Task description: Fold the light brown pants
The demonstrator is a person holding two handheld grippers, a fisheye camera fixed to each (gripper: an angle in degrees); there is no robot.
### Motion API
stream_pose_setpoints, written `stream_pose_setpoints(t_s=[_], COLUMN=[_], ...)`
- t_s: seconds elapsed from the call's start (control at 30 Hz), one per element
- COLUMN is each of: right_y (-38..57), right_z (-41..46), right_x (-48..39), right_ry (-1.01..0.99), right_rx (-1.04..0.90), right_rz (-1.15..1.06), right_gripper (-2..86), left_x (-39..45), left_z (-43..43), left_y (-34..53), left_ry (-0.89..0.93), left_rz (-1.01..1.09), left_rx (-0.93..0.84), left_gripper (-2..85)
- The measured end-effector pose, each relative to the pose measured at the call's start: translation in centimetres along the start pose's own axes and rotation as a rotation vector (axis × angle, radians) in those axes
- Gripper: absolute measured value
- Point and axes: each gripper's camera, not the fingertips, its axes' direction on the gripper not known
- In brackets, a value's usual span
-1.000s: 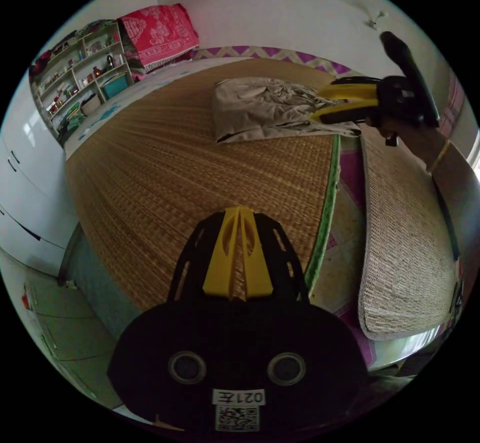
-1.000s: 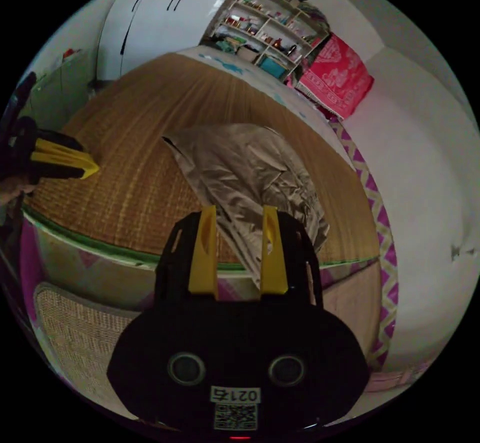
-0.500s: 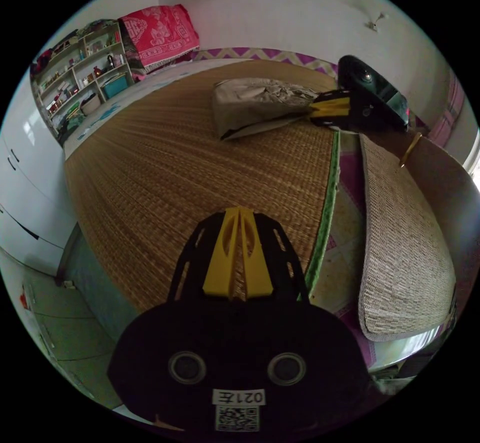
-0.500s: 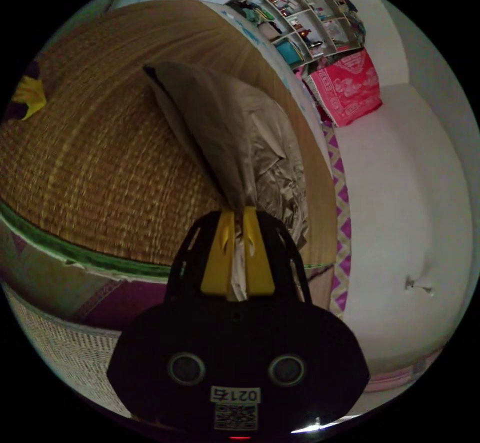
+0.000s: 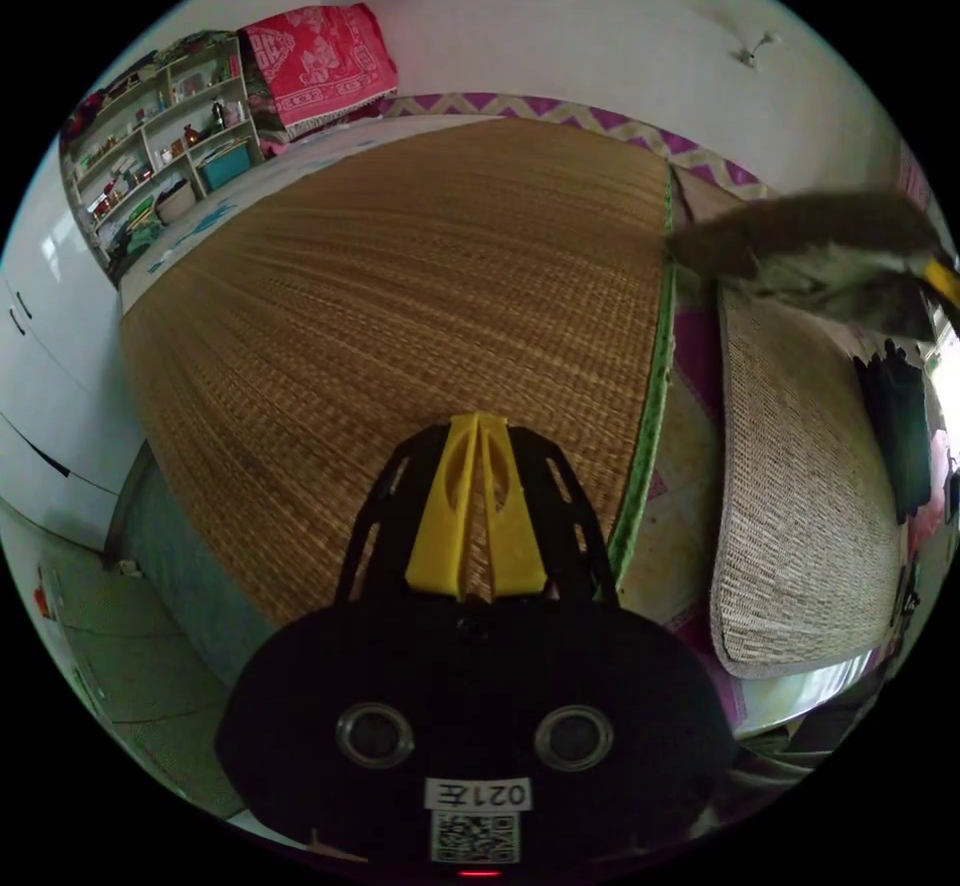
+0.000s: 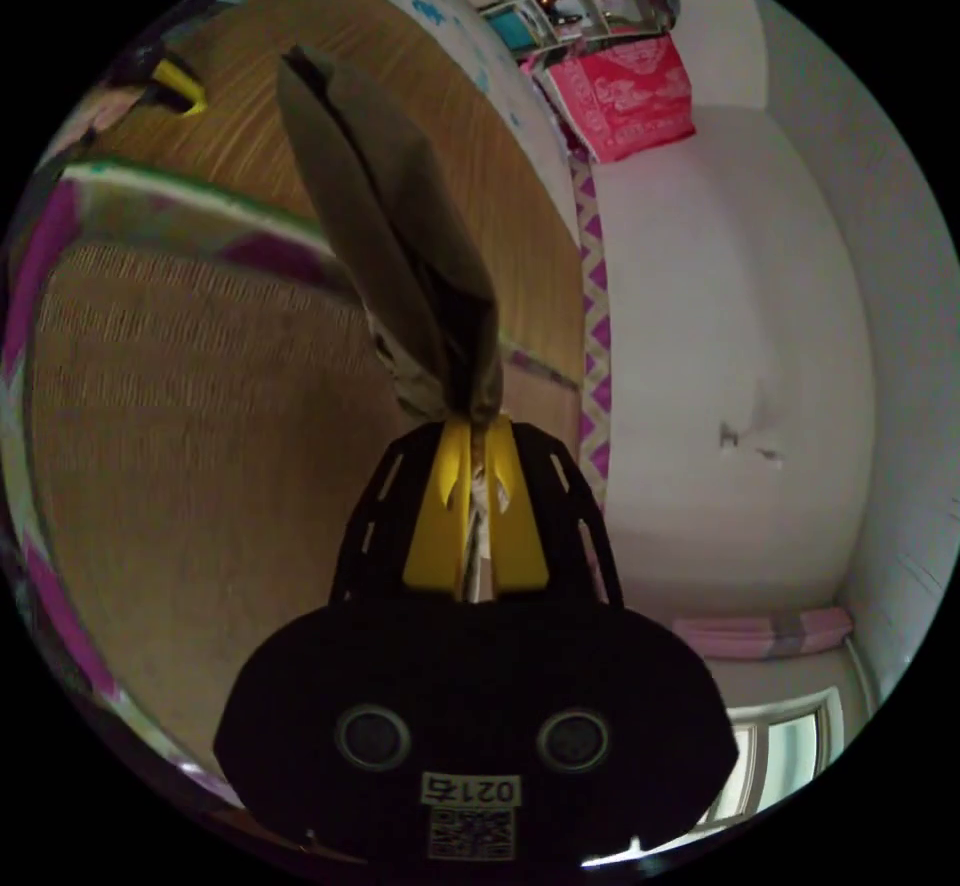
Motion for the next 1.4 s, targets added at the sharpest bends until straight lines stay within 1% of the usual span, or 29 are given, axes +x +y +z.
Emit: stream_pose_setpoints(t_s=[0.07, 0.1, 0.17, 0.23, 0.27, 0.3, 0.33, 0.37, 0.4, 0.47, 0.5, 0.53, 0.57, 0.6, 0.67, 0.7, 0.77, 0.8, 0.87, 0.9, 0.97, 1.0, 1.07, 1.13, 1.23, 1.3, 1.37, 1.4], right_y=[8.7, 10.6, 16.4, 19.4, 20.9, 21.7, 23.1, 24.8, 26.0, 32.7, 34.8, 39.3, 44.1, 46.6, 56.8, 59.2, 67.7, 69.2, 73.7, 74.5, 77.6, 78.0, 79.5, 80.7, 82.6, 83.7, 85.6, 86.2], right_z=[-2.6, -3.1, -4.9, -5.7, -5.9, -6.0, -6.2, -6.8, -7.2, -8.6, -8.7, -8.6, -8.2, -7.9, -5.9, -5.1, -0.9, 0.3, 5.4, 6.5, 9.6, 10.3, 12.7, 13.6, 13.1, 11.1, 7.2, 6.3], right_x=[-2.4, -3.5, -9.4, -14.7, -17.4, -18.3, -18.5, -16.4, -14.7, -5.9, -3.7, 0.5, 4.1, 5.9, 12.0, 13.3, 17.3, 17.9, 20.0, 20.5, 22.8, 23.5, 25.8, 27.8, 32.4, 36.1, 40.8, 41.7], right_ry=[-0.045, -0.065, -0.126, -0.191, -0.173, -0.144, -0.074, -0.036, -0.052, -0.213, -0.25, -0.313, -0.355, -0.375, -0.466, -0.502, -0.703, -0.752, -0.955, -1.003, -1.162, -1.206, -1.364, -1.409, -1.425, -1.343, -1.171, -1.123], right_rx=[-0.09, -0.101, -0.13, -0.139, -0.137, -0.129, -0.117, -0.09, -0.072, -0.017, -0.009, 0.001, 0.017, 0.024, 0.055, 0.065, 0.118, 0.129, 0.157, 0.179, 0.297, 0.322, 0.39, 0.386, 0.398, 0.413, 0.449, 0.452], right_rz=[-0.007, -0.013, -0.077, -0.148, -0.149, -0.142, -0.071, 0.07, 0.153, 0.512, 0.597, 0.744, 0.88, 0.95, 1.207, 1.269, 1.483, 1.52, 1.627, 1.645, 1.742, 1.751, 1.782, 1.77, 1.727, 1.707, 1.689, 1.685], right_gripper=[-0.5, -0.5, -0.4, -0.1, 0.2, 0.4, 1.2, 2.6, 3.6, 10.6, 11.3, 12.9, 13.0, 13.0, 13.1, 13.1, 13.2, 13.3, 13.5, 13.5, 12.8, 12.4, 9.8, 6.3, 3.3, 2.7, 2.6, 2.8], left_x=[1.0, 1.4, 4.1, 7.6, 10.1, 11.5, 14.0, 16.6, 17.8, 21.0, 21.5, 22.1, 22.5, 22.7, 23.3, 23.5, 24.8, 25.3, 27.0, 27.3, 28.6, 28.8, 29.9, 31.1, 34.5, 37.2, 41.6, 42.7], left_z=[-0.5, -0.9, -3.1, -4.6, -5.2, -5.3, -5.3, -4.8, -4.4, -2.6, -2.0, -0.7, 0.8, 1.5, 4.6, 5.4, 8.0, 8.5, 10.1, 10.3, 11.5, 11.6, 11.6, 10.8, 8.8, 7.7, 6.7, 6.7], left_y=[0.2, 0.4, 1.3, 1.9, 2.3, 2.5, 2.9, 3.1, 3.1, 2.8, 2.5, 1.9, 1.0, 0.4, -1.4, -1.8, -3.0, -3.3, -3.7, -3.8, -4.0, -4.0, -4.4, -4.9, -6.0, -6.6, -6.8, -6.7], left_ry=[0.025, 0.057, 0.31, 0.45, 0.502, 0.529, 0.579, 0.594, 0.591, 0.554, 0.553, 0.565, 0.597, 0.625, 0.725, 0.74, 0.788, 0.788, 0.786, 0.793, 0.834, 0.834, 0.837, 0.803, 0.73, 0.735, 0.737, 0.735], left_rz=[0.032, 0.047, 0.147, 0.232, 0.268, 0.287, 0.326, 0.358, 0.369, 0.376, 0.366, 0.346, 0.316, 0.299, 0.234, 0.225, 0.209, 0.215, 0.254, 0.264, 0.264, 0.265, 0.272, 0.296, 0.384, 0.443, 0.524, 0.539], left_rx=[0.031, 0.055, 0.141, 0.177, 0.179, 0.177, 0.164, 0.135, 0.123, 0.092, 0.08, 0.061, 0.024, 0.0, -0.089, -0.107, -0.186, -0.204, -0.257, -0.259, -0.333, -0.338, -0.355, -0.336, -0.263, -0.236, -0.218, -0.219], left_gripper=[-0.9, -0.9, -0.8, -0.5, -0.3, 0.0, 0.7, 3.4, 4.8, 6.7, 6.9, 7.4, 7.7, 8.0, 9.3, 9.6, 10.8, 10.9, 10.5, 9.6, 6.8, 6.3, 4.3, 3.3, 2.9, 3.0, 3.8, 4.2])
